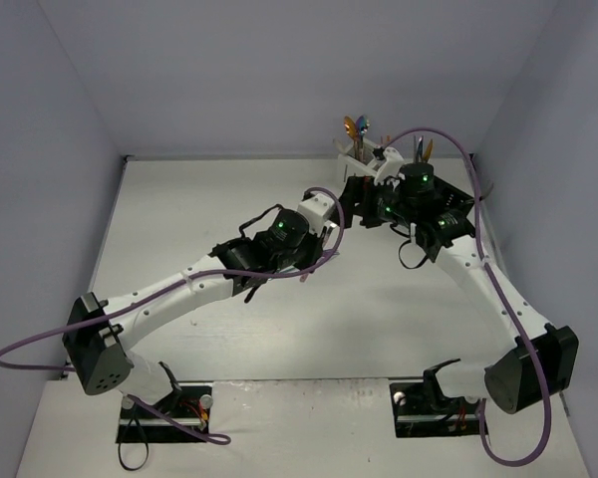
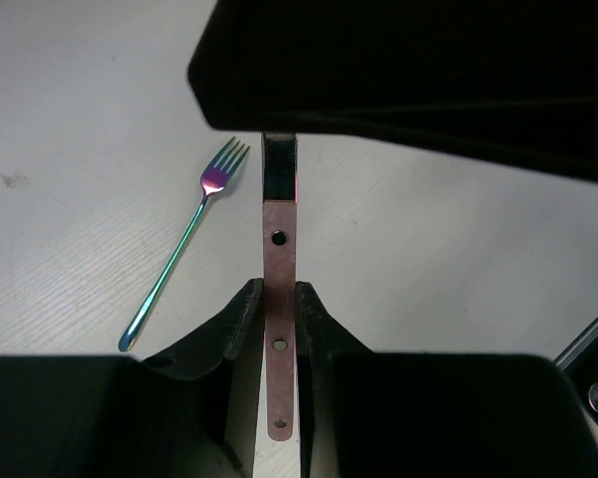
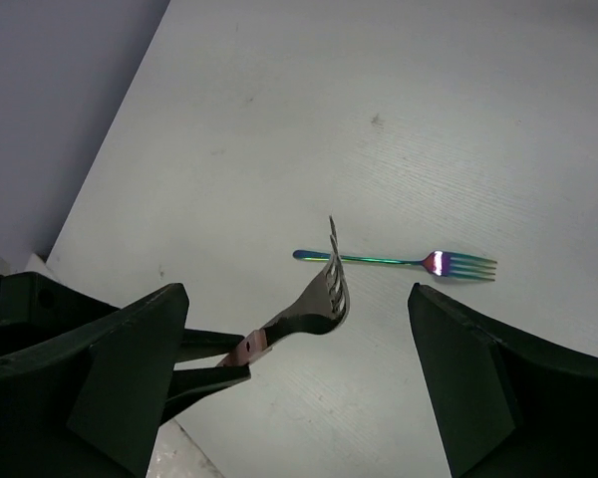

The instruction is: Sort the eating utensils into containers

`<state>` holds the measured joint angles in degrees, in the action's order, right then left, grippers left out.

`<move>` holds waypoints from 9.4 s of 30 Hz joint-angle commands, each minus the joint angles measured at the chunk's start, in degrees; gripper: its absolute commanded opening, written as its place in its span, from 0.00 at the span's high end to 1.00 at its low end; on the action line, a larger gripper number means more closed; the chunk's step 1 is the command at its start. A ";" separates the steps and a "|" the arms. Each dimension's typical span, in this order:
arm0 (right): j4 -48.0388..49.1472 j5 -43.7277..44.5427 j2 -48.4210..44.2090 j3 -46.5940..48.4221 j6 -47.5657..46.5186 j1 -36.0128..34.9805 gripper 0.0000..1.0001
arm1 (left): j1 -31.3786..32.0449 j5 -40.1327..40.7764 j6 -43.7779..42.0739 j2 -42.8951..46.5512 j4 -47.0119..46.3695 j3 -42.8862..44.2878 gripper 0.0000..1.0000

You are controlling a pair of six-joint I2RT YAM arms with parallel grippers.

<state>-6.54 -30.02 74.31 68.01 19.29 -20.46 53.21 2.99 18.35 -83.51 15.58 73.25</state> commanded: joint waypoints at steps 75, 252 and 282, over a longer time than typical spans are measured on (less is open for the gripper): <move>13.01 31.83 8.02 9.04 -12.72 33.38 0.19 | -18.05 -9.79 -12.81 13.39 4.67 -14.36 0.03; 16.14 11.43 4.68 5.89 -7.12 44.54 0.08 | -31.94 5.93 -6.44 30.78 4.68 -24.21 0.03; 5.73 29.62 -41.42 -14.30 -11.47 23.85 0.00 | -31.85 13.88 -6.57 44.89 11.95 -24.74 0.03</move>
<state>-3.04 -1.86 35.36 54.67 7.80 4.13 21.63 13.84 12.21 -42.06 30.72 51.14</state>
